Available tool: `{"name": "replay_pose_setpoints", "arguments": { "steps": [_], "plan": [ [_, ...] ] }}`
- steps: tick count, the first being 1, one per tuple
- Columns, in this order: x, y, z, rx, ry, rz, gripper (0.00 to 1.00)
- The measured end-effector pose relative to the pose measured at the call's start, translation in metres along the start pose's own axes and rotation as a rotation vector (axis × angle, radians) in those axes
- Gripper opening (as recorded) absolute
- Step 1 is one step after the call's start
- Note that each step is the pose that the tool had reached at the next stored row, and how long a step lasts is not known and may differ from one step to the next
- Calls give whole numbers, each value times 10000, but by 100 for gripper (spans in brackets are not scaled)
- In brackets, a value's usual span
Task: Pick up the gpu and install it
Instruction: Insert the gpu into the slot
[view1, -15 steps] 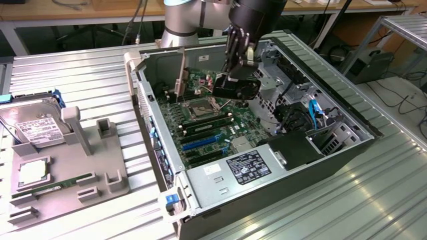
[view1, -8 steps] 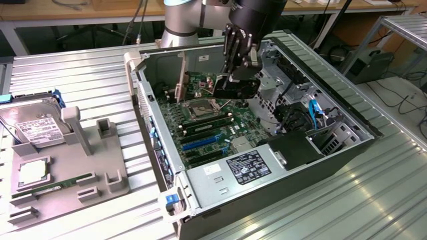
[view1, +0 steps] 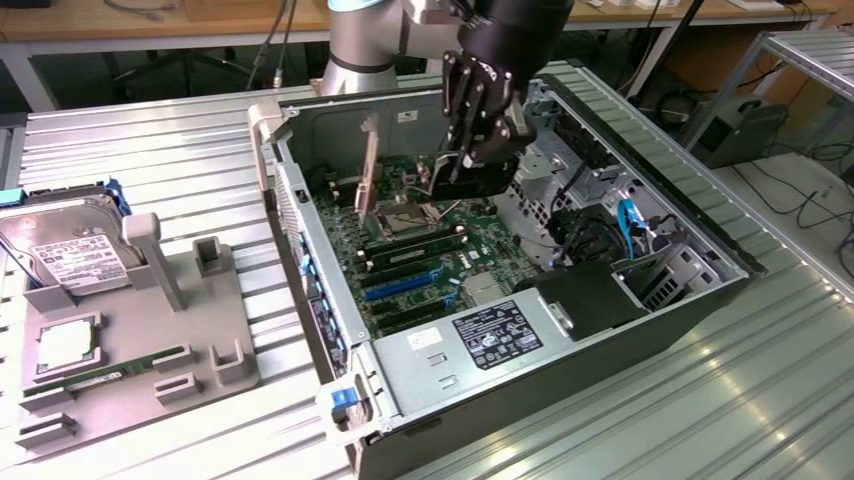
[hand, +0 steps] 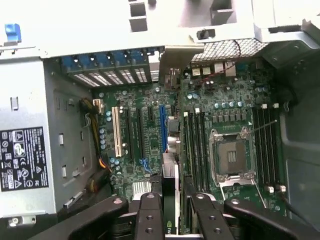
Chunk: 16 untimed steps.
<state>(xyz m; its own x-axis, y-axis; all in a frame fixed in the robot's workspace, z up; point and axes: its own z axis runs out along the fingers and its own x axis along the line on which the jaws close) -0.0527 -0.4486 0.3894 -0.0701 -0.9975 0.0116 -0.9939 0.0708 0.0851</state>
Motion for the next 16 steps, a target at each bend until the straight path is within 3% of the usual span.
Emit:
{"name": "replay_pose_setpoints", "arguments": {
  "steps": [2, 6, 8, 9, 13, 16],
  "plan": [
    [1, -1, 17, 13, 18, -343, 26],
    [71, -8, 42, 14, -141, -427, 26],
    [181, -19, 83, 13, -190, -437, 26],
    [227, -23, 111, 12, -193, -437, 26],
    [243, 1, 198, 13, -195, -436, 26],
    [248, 79, 274, 20, -195, -436, 26]
  ]
}}
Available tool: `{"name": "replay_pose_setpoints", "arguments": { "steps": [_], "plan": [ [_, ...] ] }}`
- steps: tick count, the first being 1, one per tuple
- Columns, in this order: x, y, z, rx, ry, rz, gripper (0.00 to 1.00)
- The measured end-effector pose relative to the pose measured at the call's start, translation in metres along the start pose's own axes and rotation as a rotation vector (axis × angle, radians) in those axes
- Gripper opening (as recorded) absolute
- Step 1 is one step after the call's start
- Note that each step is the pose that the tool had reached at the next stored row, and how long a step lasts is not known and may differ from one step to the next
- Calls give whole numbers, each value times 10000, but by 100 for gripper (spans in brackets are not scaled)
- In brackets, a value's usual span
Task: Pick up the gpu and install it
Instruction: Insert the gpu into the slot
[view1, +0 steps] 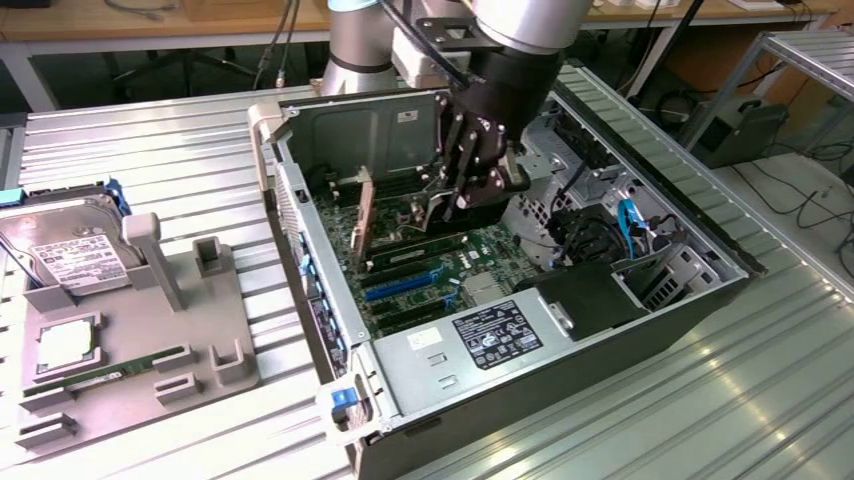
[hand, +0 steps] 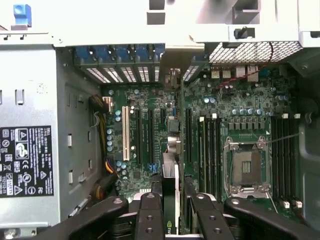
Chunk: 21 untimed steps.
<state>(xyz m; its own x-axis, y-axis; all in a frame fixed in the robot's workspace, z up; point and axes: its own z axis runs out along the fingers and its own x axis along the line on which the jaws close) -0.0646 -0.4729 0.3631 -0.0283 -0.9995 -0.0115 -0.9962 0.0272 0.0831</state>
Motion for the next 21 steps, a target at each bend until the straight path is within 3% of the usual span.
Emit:
{"name": "replay_pose_setpoints", "arguments": {
  "steps": [3, 8, 17, 21],
  "plan": [
    [1, 59, 74, 32, 0, -1, 26],
    [-18, 57, 138, 83, -4, -1, 26],
    [-23, 57, 283, 92, -10, -1, 26],
    [-22, 73, 335, 95, -40, -4, 26]
  ]
}}
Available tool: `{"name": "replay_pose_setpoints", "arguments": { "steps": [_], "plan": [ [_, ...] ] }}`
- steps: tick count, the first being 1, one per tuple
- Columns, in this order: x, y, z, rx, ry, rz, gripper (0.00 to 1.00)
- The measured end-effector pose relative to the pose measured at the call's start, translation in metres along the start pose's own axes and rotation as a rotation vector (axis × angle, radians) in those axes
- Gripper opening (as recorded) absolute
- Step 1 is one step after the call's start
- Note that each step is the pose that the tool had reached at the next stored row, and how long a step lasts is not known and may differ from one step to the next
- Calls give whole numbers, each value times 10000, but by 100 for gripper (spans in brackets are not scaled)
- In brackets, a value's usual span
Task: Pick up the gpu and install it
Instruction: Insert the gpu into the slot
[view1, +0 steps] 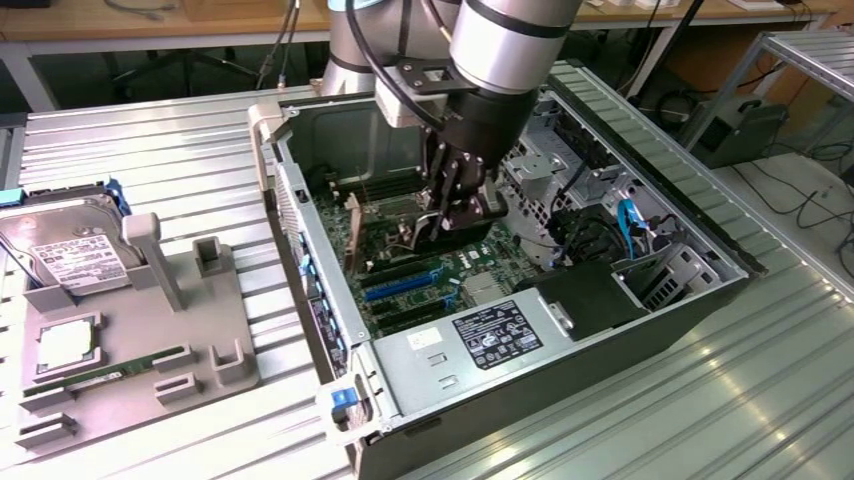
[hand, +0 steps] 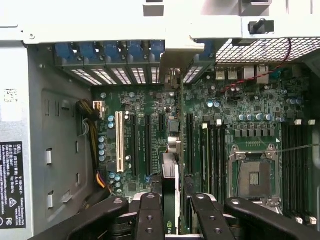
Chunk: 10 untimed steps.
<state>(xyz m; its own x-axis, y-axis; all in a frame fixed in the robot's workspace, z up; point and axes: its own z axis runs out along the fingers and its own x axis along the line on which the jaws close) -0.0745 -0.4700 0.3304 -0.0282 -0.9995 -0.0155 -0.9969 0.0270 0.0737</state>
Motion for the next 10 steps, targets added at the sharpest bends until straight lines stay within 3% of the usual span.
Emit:
{"name": "replay_pose_setpoints", "arguments": {
  "steps": [6, 10],
  "plan": [
    [1, 21, 55, 11, -108, -9, 26],
    [3, 43, 115, 30, -121, -10, 26]
  ]
}}
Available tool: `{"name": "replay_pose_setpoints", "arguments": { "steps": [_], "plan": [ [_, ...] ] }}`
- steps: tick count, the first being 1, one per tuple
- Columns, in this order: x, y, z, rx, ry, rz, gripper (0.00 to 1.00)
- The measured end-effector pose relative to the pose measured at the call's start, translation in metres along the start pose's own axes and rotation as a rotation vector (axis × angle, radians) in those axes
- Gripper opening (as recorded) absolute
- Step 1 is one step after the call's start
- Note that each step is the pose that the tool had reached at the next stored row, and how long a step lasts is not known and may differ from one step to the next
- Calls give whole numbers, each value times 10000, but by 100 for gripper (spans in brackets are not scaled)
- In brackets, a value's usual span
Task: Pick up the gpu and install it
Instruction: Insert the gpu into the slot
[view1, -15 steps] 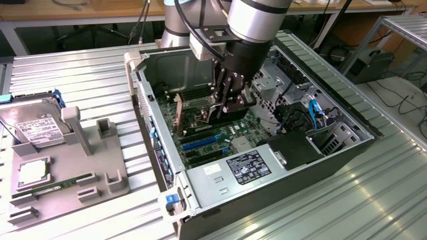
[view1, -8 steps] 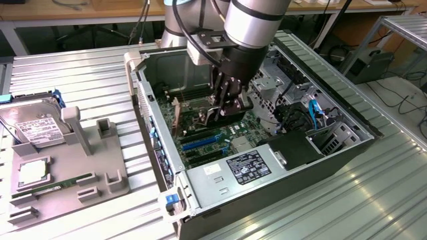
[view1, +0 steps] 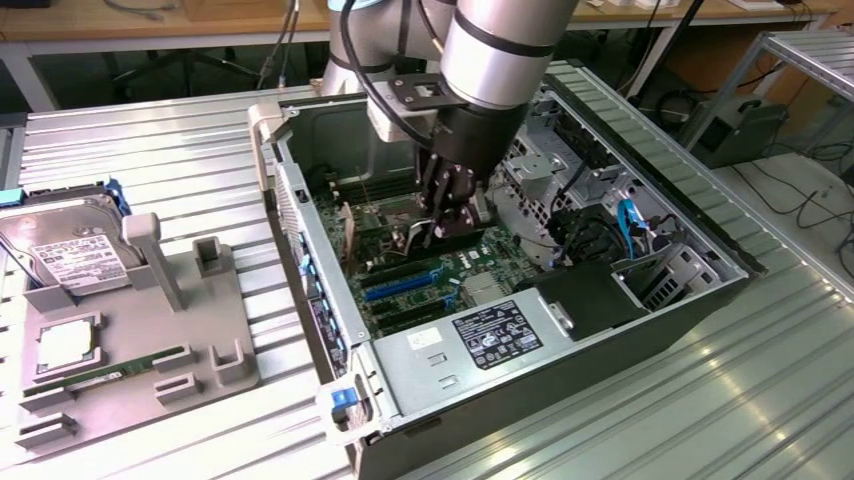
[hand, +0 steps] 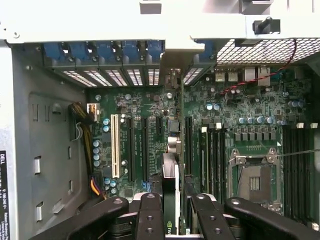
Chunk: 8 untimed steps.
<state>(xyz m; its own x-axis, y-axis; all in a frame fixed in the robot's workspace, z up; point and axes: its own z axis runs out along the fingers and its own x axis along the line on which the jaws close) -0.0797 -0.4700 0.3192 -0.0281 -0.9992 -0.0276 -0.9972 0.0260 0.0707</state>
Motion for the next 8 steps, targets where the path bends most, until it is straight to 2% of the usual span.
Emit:
{"name": "replay_pose_setpoints", "arguments": {
  "steps": [8],
  "plan": [
    [-6, 19, 91, 35, -29, -3, 26]
  ]
}}
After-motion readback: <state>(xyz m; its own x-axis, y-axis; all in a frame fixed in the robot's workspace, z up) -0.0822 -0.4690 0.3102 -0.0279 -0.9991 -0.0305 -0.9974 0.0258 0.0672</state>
